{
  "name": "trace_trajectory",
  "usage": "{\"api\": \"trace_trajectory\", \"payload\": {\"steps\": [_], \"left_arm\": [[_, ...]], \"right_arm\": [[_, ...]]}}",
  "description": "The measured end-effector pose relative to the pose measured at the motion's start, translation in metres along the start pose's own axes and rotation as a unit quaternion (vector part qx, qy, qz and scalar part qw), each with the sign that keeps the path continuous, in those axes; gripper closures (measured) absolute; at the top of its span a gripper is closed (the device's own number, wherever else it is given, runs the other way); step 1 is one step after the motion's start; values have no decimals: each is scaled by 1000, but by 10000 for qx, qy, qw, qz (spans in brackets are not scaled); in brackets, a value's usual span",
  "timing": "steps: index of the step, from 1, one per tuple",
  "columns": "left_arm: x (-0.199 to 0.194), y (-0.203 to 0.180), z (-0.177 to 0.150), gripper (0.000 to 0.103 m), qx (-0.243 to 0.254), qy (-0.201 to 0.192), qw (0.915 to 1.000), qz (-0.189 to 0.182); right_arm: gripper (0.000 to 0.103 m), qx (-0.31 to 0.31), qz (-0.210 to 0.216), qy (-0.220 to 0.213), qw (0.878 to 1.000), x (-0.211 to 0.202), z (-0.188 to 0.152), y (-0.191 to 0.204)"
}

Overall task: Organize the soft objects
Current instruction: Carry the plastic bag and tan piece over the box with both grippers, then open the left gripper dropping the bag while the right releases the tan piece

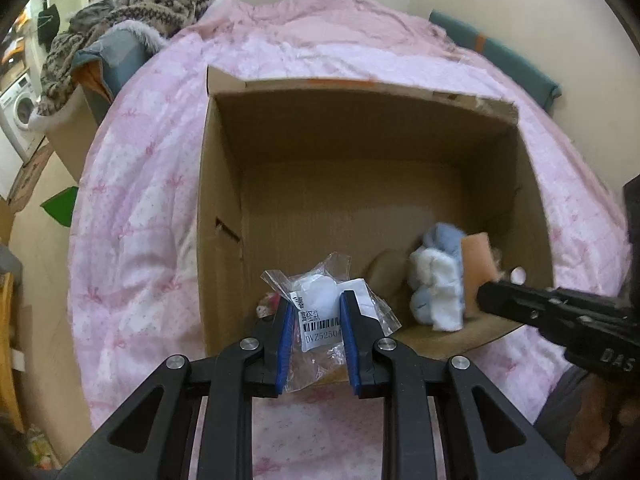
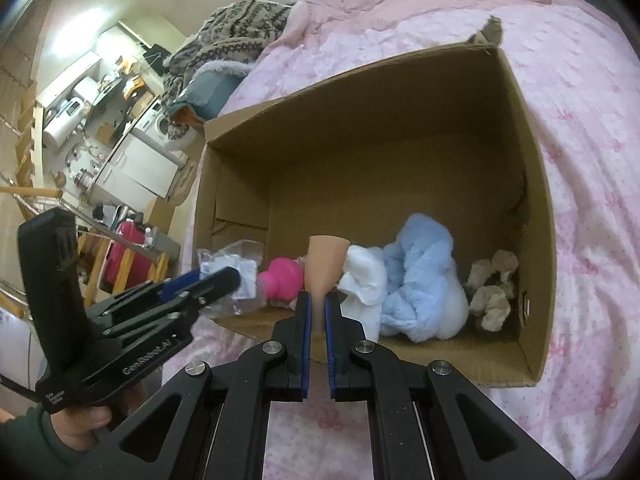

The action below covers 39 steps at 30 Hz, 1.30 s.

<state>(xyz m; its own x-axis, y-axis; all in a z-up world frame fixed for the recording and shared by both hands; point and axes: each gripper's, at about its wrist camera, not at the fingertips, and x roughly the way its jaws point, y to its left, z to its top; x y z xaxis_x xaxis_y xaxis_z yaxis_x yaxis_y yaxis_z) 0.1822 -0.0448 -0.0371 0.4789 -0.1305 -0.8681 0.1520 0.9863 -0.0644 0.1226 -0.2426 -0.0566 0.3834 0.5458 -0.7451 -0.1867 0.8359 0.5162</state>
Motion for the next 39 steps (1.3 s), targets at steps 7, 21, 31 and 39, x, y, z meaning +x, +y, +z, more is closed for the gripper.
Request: {"api": "trace_trajectory", "payload": {"steps": [7, 21, 31, 39], "left_arm": [[2, -5, -2, 83, 86, 22, 9999, -66], [-1, -10, -4, 81, 140, -10, 9995, -289], [-30, -9, -3, 45, 135, -569, 9983, 34], [-72, -2, -11, 45, 1, -1212, 9898, 754]], "right_arm": [[95, -230, -332, 120, 9991, 10, -3, 4], [86, -91, -143, 129, 9998, 11, 1, 1], [32, -58, -246, -445, 9987, -13, 4, 4], [24, -72, -669, -883, 9938, -40, 5, 11]]}}
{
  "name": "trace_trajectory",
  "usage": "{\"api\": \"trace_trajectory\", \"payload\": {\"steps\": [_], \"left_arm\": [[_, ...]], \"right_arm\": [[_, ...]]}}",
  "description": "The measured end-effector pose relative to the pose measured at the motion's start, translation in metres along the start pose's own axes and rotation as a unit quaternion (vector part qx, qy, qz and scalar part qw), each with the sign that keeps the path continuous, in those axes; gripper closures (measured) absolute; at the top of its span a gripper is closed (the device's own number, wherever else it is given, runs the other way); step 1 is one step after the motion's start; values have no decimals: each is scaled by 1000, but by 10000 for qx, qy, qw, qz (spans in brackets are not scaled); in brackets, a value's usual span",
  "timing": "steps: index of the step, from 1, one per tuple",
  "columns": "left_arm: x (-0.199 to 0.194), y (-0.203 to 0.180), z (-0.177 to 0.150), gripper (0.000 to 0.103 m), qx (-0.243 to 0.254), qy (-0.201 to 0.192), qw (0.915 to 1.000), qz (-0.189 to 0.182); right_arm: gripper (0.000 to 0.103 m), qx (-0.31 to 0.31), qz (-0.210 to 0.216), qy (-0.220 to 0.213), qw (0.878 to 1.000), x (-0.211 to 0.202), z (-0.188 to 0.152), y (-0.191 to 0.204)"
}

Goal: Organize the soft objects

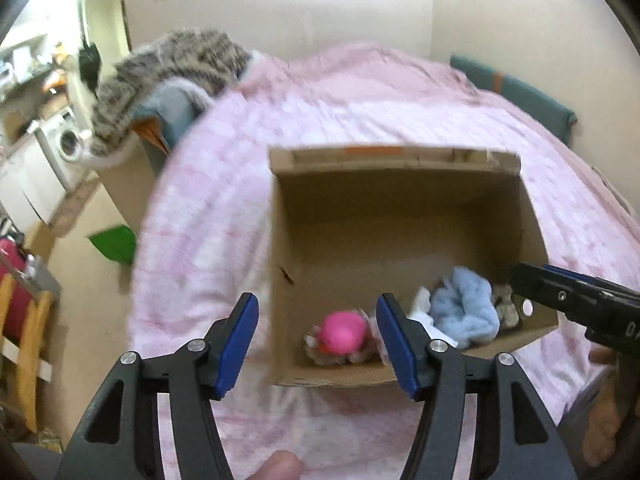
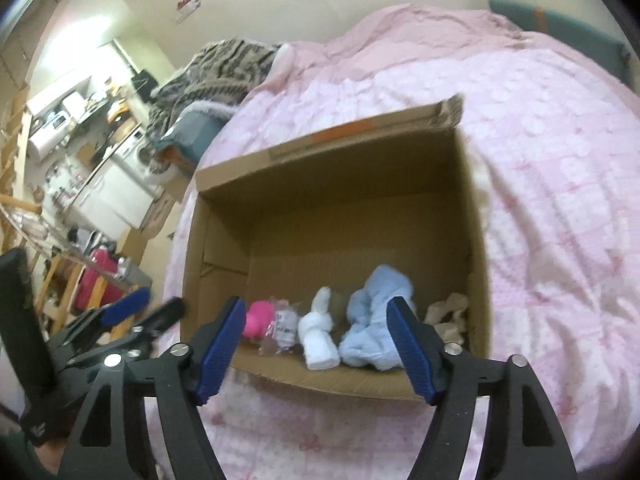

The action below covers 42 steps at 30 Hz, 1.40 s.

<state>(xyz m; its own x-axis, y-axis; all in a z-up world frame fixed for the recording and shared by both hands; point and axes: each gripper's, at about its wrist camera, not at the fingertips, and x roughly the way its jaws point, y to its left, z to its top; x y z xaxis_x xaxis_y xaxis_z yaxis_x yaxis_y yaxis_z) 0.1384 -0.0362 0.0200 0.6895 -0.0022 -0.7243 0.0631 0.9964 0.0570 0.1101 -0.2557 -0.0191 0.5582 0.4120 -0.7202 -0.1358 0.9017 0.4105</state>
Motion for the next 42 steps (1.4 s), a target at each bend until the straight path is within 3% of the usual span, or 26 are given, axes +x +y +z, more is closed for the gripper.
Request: {"api": "trace_trajectory", "payload": {"steps": [5, 11, 19, 25, 29, 36, 39, 42], "left_arm": [[-32, 14, 4, 35, -140, -374, 9992, 63], [-54, 29, -15, 32, -457, -308, 9985, 6], [-69, 28, -36, 28, -466, -311, 9984, -125], [-74, 23, -46, 26, -406, -300, 9986, -160], [-73, 21, -48, 16, -404, -348, 9985, -118], [-63, 21, -52, 14, -475, -181, 9985, -190], [-61, 22, -55, 6, -497, -234, 9983, -200], [-59, 21, -56, 5, -524, -253, 9981, -200]], "right_arm": [[14, -203, -183, -354, 9990, -30, 2, 9], [5, -401, -663, -821, 9936, -66, -4, 16], [4, -543, -797, -999, 9903, -91, -25, 24], [4, -566, -954, -991, 9889, -90, -43, 25], [2, -497, -1025, -1011, 9883, -86, -51, 21], [0, -620, -1240, -1015, 9851, -76, -58, 25], [0, -618, -1249, -951, 9857, -70, -60, 25], [0, -625, -1241, -885, 9863, -66, -60, 24]]}}
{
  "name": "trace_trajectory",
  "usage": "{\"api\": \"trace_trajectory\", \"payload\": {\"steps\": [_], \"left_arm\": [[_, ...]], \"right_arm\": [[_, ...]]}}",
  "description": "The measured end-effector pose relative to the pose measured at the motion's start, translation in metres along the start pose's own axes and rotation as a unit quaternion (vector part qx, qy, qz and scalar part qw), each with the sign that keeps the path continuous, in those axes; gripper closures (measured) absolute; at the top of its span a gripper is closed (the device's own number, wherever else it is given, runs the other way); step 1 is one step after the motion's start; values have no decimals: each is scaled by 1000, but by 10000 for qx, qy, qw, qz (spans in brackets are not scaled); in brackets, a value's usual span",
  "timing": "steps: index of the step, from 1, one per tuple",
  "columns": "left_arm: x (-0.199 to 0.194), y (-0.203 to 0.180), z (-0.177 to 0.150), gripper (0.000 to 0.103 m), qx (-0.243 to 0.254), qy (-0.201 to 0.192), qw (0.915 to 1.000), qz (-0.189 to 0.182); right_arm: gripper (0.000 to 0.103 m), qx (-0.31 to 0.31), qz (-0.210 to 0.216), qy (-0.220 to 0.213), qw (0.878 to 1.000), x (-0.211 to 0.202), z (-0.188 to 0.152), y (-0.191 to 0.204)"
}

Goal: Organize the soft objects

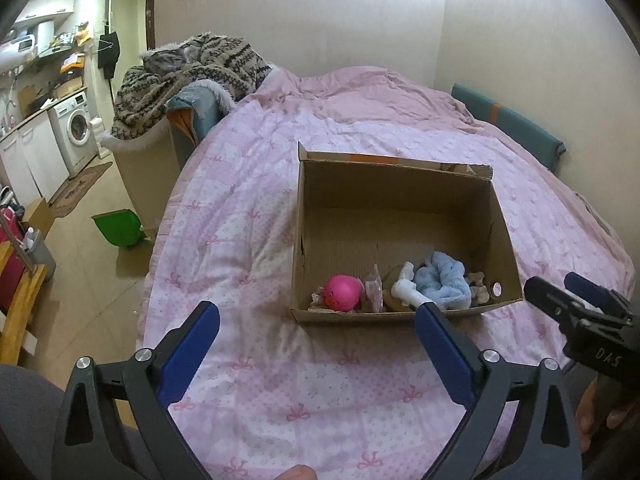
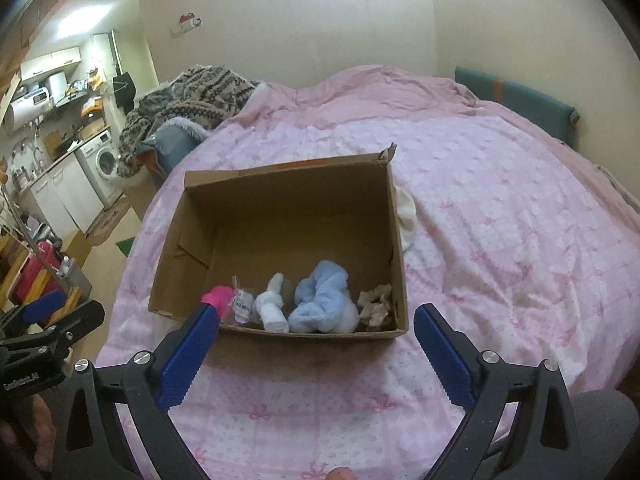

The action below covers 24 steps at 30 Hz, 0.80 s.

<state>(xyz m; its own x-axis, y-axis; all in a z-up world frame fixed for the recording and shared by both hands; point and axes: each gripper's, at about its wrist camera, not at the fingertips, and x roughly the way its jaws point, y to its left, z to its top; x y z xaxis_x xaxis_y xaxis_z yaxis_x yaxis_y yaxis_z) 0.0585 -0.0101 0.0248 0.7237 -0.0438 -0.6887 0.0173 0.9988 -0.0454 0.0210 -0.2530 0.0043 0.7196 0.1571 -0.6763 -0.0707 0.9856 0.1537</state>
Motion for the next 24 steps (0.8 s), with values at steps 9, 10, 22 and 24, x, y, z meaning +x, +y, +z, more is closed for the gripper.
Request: {"api": "trace_trajectory", "payload": {"steps": [9, 10, 22, 24], "left_arm": [[2, 1, 1, 5, -104, 50, 9999, -101], [2, 1, 1, 5, -97, 33, 9999, -96], [0, 1, 2, 5, -93, 30, 9999, -82], [0, 1, 1, 5, -94, 41, 9999, -57]], "right_arm": [[0, -156, -48, 64, 9998, 4, -3, 5], [0, -171, -51, 63, 9998, 5, -3, 5], [0, -274, -69, 87, 9996, 5, -5, 9], [0, -273, -69, 75, 9996, 6, -5, 9]]}}
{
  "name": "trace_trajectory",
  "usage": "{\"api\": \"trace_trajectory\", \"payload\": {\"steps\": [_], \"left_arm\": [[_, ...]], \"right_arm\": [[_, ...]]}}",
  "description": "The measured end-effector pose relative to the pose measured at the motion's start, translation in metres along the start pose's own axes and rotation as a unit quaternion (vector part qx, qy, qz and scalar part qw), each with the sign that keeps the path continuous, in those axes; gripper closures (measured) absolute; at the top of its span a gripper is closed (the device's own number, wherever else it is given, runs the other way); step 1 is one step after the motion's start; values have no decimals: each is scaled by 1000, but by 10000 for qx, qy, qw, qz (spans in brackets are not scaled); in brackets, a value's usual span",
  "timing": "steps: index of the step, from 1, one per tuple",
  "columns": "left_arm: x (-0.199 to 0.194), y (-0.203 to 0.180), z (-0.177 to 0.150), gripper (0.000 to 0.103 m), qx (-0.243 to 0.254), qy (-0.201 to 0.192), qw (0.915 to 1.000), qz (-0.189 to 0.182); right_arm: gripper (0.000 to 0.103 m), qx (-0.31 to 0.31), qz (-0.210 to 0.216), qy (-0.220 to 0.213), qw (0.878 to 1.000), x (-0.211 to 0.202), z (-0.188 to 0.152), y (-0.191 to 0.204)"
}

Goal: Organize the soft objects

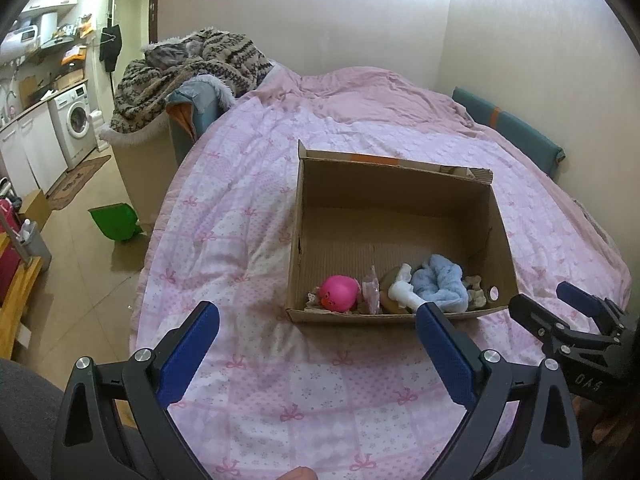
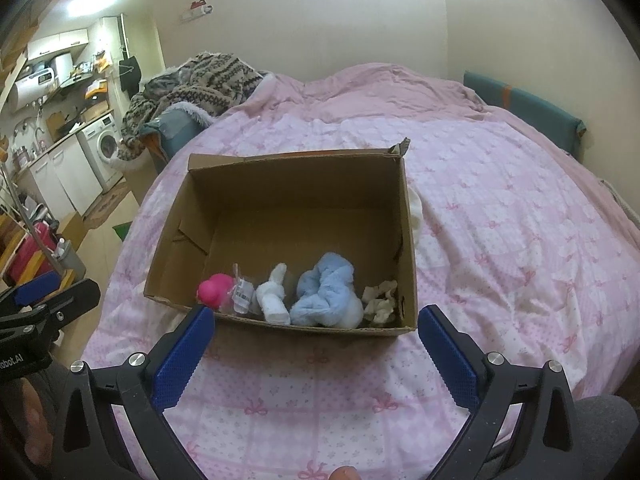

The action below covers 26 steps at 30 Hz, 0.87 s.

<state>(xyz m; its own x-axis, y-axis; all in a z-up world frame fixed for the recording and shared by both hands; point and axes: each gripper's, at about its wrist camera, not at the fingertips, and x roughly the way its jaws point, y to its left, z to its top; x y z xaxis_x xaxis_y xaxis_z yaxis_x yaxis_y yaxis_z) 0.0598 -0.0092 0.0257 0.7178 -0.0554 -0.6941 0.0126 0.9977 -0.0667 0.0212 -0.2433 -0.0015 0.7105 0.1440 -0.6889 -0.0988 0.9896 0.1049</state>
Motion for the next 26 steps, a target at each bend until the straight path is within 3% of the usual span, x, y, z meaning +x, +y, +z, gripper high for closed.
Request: {"api": "trace_trajectory", "payload": {"steps": [26], "left_arm": [[-3, -2, 1, 5, -38, -55, 10000, 61]], "right_arm": [[0, 26, 15, 0, 10000, -1, 1, 0]]}}
